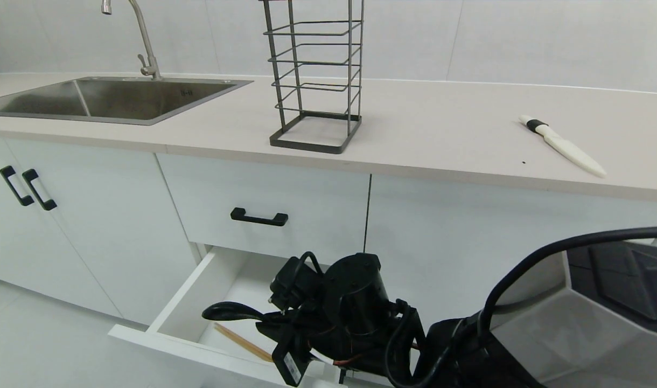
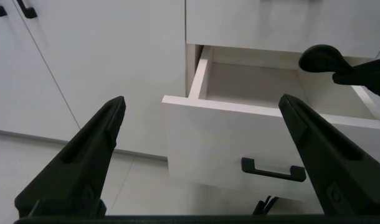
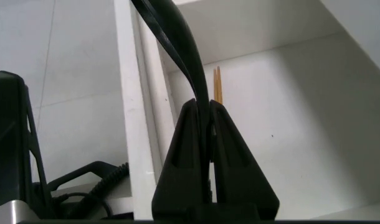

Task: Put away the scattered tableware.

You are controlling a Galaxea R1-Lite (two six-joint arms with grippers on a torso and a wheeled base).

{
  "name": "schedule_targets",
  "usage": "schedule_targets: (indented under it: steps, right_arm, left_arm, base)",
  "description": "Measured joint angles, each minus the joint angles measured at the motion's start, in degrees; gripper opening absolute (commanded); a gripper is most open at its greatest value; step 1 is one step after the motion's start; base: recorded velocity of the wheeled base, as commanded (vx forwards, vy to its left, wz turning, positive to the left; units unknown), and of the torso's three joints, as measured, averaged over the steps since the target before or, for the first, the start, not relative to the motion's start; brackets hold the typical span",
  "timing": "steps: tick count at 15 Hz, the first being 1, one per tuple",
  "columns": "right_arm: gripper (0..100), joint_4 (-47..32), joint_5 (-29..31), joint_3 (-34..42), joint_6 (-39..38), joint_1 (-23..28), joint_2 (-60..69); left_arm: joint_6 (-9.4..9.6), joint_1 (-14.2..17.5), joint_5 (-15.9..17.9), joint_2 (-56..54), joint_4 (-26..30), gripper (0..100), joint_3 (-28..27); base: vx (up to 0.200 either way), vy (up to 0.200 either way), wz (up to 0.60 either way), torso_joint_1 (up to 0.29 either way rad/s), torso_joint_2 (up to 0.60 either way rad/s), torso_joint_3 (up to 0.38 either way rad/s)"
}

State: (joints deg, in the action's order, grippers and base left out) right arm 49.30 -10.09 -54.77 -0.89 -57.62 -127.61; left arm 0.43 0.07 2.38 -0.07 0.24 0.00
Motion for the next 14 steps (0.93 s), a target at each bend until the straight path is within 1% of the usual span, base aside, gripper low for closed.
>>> schedule_targets:
  steps: [6,11,14]
  right_arm:
    - [0,0.0,0.0,-1.7,0.0,2.3,-1.7]
    - [0,-1.9,0.3,-11.7,0.2,3.7,-9.7]
    - [0,-3.0,0.4,-16.0,0.3,3.8,-14.2]
  left_arm:
    - [0.01,0.0,0.0,0.0,0.0,100,0.0]
    - [0.01,0.0,0.0,0.0,0.0,100,0.0]
    - [0.01,0.0,0.0,0.0,0.0,100,0.0]
  base:
    - [0.000,0.000,0.00,0.000,0.00,0.000]
    - [0.000,0.000,0.00,0.000,0.00,0.000]
    - [0.000,0.000,0.00,0.000,0.00,0.000]
